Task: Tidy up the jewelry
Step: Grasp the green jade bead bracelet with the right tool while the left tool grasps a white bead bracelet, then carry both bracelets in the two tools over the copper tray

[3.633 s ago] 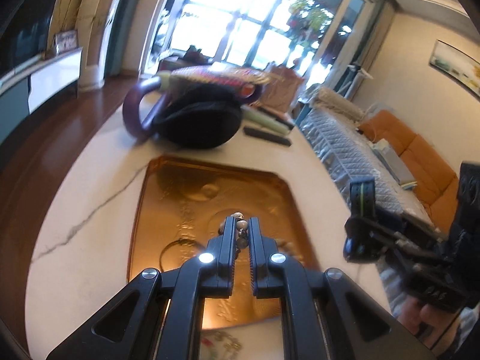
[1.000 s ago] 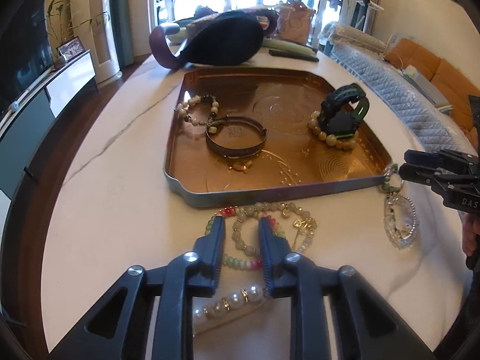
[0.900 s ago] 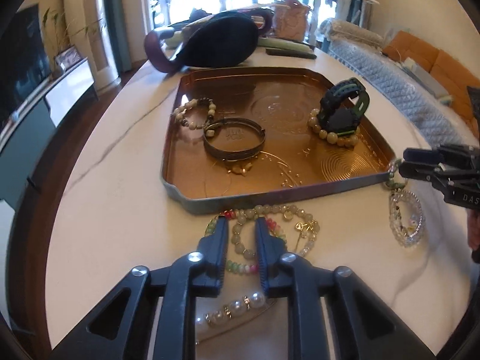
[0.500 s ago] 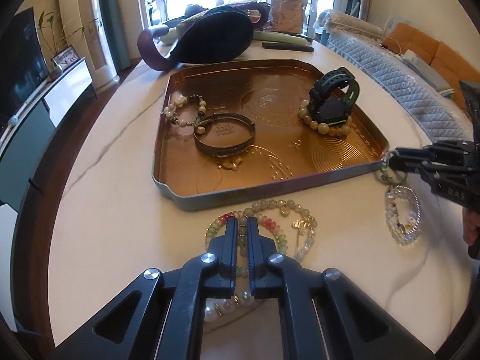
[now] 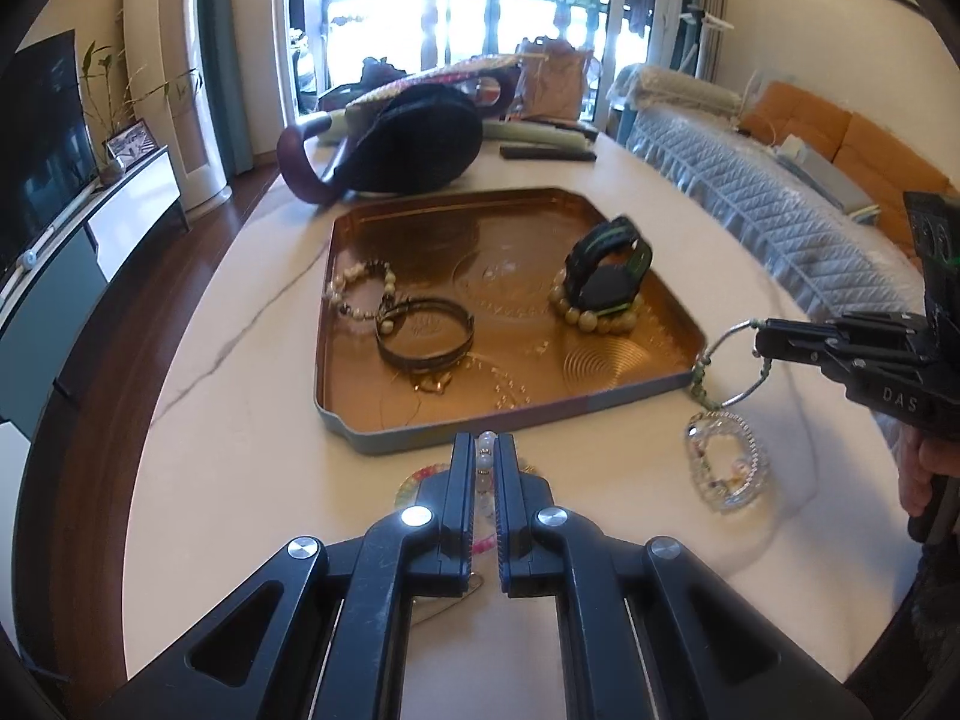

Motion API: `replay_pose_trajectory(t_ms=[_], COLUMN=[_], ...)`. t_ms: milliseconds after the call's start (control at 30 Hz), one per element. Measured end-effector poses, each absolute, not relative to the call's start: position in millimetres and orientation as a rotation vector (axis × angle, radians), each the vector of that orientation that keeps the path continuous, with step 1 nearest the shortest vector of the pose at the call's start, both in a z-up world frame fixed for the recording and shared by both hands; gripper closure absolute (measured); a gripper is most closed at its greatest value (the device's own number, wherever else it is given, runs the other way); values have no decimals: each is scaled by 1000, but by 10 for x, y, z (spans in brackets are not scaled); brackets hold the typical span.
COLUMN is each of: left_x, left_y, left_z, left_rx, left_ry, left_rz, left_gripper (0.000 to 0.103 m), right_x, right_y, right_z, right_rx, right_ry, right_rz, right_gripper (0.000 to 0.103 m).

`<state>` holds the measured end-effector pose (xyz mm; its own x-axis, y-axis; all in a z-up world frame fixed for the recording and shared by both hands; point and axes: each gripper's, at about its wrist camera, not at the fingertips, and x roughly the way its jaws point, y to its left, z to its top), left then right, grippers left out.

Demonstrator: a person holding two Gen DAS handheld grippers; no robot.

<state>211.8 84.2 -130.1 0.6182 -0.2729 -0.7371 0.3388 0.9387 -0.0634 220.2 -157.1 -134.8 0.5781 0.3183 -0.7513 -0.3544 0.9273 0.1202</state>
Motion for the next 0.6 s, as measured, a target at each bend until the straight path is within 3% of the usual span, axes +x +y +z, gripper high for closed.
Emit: replay_pose_trajectory(t_ms=[600], left_x=[2144], left_y=[543], left_z=[-953], left_rx=[54], left_ry=[741], left_rz=[-359], left_gripper=[97], right_x=[2182], right_y=[-1435], right_z=[-1134], right_rx=[35], right_ry=[771], right_rz=[347], right_gripper=[97])
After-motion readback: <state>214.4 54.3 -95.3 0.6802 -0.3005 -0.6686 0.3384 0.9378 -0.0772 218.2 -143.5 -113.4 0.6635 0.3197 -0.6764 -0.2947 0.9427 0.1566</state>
